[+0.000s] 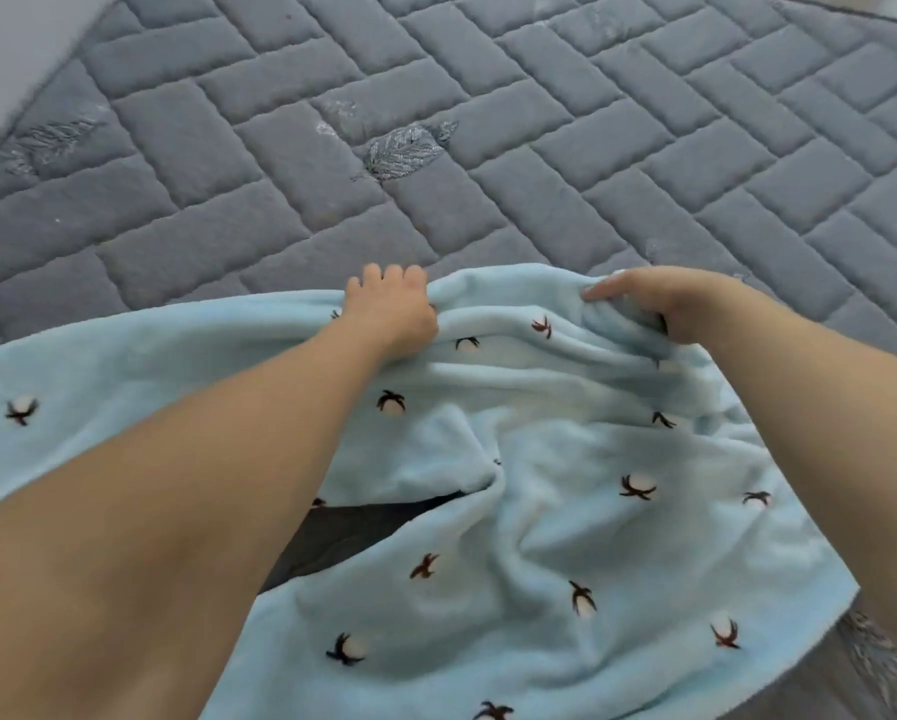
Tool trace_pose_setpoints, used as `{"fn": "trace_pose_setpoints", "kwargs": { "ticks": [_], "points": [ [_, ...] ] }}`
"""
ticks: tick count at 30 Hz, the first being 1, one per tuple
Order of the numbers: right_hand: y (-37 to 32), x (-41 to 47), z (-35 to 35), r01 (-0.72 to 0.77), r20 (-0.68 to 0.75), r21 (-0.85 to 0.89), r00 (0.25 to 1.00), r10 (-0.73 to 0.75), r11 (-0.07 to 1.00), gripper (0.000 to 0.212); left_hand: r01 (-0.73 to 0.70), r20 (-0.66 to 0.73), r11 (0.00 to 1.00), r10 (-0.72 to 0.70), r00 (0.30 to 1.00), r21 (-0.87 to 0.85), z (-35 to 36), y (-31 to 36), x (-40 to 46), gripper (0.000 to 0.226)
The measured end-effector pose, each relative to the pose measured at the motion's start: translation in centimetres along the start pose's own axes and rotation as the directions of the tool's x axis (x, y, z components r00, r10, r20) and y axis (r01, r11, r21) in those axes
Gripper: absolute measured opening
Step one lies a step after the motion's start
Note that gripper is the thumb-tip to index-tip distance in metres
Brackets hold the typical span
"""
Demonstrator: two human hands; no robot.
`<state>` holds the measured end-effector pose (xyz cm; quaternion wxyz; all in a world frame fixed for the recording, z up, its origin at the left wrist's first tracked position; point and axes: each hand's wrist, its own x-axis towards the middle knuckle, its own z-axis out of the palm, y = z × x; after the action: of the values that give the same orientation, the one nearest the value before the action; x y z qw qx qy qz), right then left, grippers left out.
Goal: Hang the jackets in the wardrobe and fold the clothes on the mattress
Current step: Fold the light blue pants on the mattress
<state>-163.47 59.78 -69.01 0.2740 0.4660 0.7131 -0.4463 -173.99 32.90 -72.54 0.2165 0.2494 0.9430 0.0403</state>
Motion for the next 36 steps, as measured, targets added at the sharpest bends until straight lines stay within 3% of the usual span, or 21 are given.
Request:
{"fn": "trace_pose_setpoints", "kwargs": {
  "ticks": [2,3,4,5,6,7,8,9,10,11,13,15,20,27,30,32,33,35,36],
  "points": [
    [-0.4,0.2,-0.7,0.134,-0.166,-0.010,0.977,-0.133,0.991,0.036,-0.048,-0.262,0.993,0.018,0.965,-0.106,0.6,1.1,-0.4,0.011],
    [-0.9,0.5,-1.1,0.264,-0.310,0.042,0.920,-0.239,0.963,0.034,-0.059,-0.416,0.985,-0.014,0.909,-0.162,-0.3,1.8,0.1,0.010],
    [-1.5,0.8,-1.7,0.390,-0.490,0.029,0.808,-0.327,0.920,0.033,-0.079,-0.566,0.982,-0.032,0.824,-0.170,-1.3,2.7,1.0,0.012],
    [-2.3,0.9,-2.1,0.454,-0.644,-0.095,0.651,-0.403,0.886,0.033,-0.083,-0.676,0.985,-0.042,0.735,-0.152,-2.4,3.6,2.2,0.018],
    [-2.9,1.3,-2.1,0.430,-0.731,-0.266,0.493,-0.471,0.863,0.035,-0.061,-0.715,0.987,-0.064,0.696,-0.148,-2.8,4.2,3.1,0.027],
    [-2.9,2.1,-1.8,0.352,-0.762,-0.401,0.383,-0.521,0.846,0.038,-0.025,-0.672,0.990,-0.078,0.737,-0.142,-2.3,4.9,3.5,0.038],
    [-2.2,3.3,-1.1,0.260,-0.761,-0.470,0.363,-0.537,0.843,0.041,0.031,-0.558,0.992,-0.095,0.825,-0.123,-0.7,5.4,3.3,0.050],
    [-1.0,4.7,0.0,0.183,-0.750,-0.491,0.408,-0.521,0.851,0.045,0.095,-0.430,0.992,-0.119,0.895,-0.077,1.6,5.4,2.9,0.060],
    [0.6,6.2,1.2,0.133,-0.747,-0.483,0.453,-0.487,0.865,0.048,0.144,-0.354,0.989,-0.140,0.925,-0.016,3.9,5.0,2.5,0.066],
    [2.1,7.5,2.2,0.106,-0.768,-0.465,0.445,-0.460,0.879,0.050,0.170,-0.332,0.985,-0.153,0.931,0.021,5.7,4.4,2.3,0.069],
    [3.3,10.2,2.5,0.111,-0.815,-0.445,0.362,-0.453,0.889,0.049,0.176,-0.358,0.984,-0.150,0.922,0.041,7.4,3.7,3.5,0.072],
    [3.1,11.2,2.8,0.123,-0.809,-0.457,0.354,-0.469,0.881,0.047,0.160,-0.373,0.986,-0.130,0.919,0.050,7.1,3.4,4.1,0.073],
    [2.7,10.3,2.7,0.130,-0.794,-0.448,0.398,-0.460,0.885,0.051,0.162,-0.345,0.985,-0.132,0.929,0.061,6.8,3.6,3.6,0.074],
    [2.4,10.2,2.4,0.192,-0.795,-0.416,0.397,-0.458,0.889,0.048,0.150,-0.392,0.988,-0.122,0.912,0.041,7.0,3.3,4.1,0.073],
    [1.8,9.7,1.8,0.260,-0.778,-0.348,0.455,-0.433,0.901,0.044,0.125,-0.435,0.992,-0.108,0.894,0.009,7.0,3.0,4.3,0.069],
    [1.8,8.9,1.2,0.356,-0.744,-0.207,0.547,-0.383,0.911,0.036,0.131,-0.467,0.991,-0.133,0.874,-0.038,7.3,2.6,4.3,0.068],
    [1.8,8.1,0.4,0.446,-0.708,-0.055,0.613,-0.350,0.893,0.033,0.146,-0.475,0.988,-0.156,0.866,-0.058,7.0,2.6,4.3,0.069],
    [2.5,5.5,-1.3,0.608,-0.646,0.252,0.685,-0.337,0.752,0.045,0.133,-0.493,0.990,-0.143,0.858,-0.056,5.3,3.1,4.1,0.064],
    [3.8,3.4,-2.1,0.634,-0.641,0.328,0.694,-0.328,0.700,0.054,0.054,-0.507,0.999,-0.045,0.861,0.004,4.5,3.6,2.9,0.056]
  ]
}}
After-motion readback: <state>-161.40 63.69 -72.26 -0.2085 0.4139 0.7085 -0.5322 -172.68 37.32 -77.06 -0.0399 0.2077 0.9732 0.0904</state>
